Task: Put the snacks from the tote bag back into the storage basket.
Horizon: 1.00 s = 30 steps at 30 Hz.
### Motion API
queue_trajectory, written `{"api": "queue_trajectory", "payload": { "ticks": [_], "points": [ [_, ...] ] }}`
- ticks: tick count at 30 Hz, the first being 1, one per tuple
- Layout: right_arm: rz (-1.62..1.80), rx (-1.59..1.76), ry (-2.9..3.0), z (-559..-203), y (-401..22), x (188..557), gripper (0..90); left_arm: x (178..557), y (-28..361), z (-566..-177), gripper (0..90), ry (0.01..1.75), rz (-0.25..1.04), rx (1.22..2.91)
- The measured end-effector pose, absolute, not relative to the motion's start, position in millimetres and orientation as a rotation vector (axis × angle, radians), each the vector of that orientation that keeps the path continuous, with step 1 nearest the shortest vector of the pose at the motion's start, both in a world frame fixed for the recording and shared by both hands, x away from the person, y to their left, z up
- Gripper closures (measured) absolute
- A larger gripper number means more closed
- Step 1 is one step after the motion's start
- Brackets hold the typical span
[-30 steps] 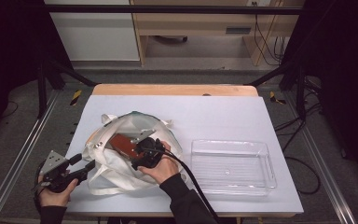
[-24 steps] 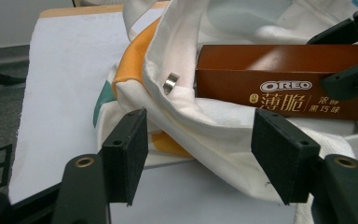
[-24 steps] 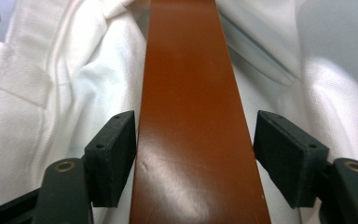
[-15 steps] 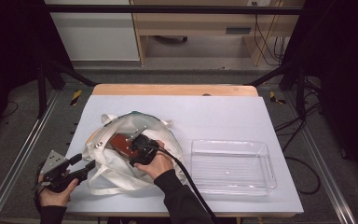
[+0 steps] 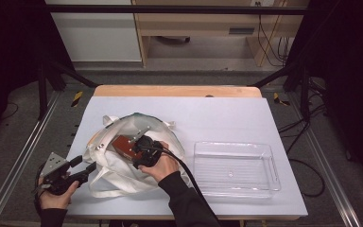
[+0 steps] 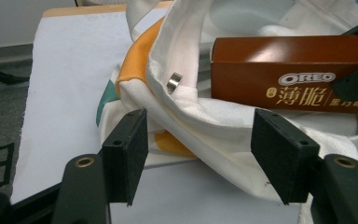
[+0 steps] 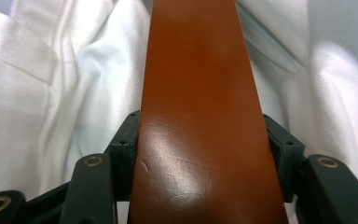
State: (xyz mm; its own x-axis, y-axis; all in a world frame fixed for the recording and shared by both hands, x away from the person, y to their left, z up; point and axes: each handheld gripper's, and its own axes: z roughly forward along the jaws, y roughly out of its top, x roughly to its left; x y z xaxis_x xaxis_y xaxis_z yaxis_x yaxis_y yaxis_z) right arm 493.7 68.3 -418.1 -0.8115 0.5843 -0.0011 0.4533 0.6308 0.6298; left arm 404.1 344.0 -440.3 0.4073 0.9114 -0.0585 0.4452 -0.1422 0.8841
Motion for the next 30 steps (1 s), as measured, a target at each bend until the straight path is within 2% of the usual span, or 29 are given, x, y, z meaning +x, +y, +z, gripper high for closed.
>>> {"api": "queue_trajectory", "payload": {
  "ticks": [17, 30],
  "points": [
    [1.067, 0.756, 2.614, -378, 42, 466, 43.4, 403, 344, -439, 36.2, 1.175, 0.665, 1.751],
    [1.165, 0.713, 2.554, -341, 9, 444, 43.4, 402, 343, -437, 31.9, 1.170, 0.683, 1.737]
  ]
}}
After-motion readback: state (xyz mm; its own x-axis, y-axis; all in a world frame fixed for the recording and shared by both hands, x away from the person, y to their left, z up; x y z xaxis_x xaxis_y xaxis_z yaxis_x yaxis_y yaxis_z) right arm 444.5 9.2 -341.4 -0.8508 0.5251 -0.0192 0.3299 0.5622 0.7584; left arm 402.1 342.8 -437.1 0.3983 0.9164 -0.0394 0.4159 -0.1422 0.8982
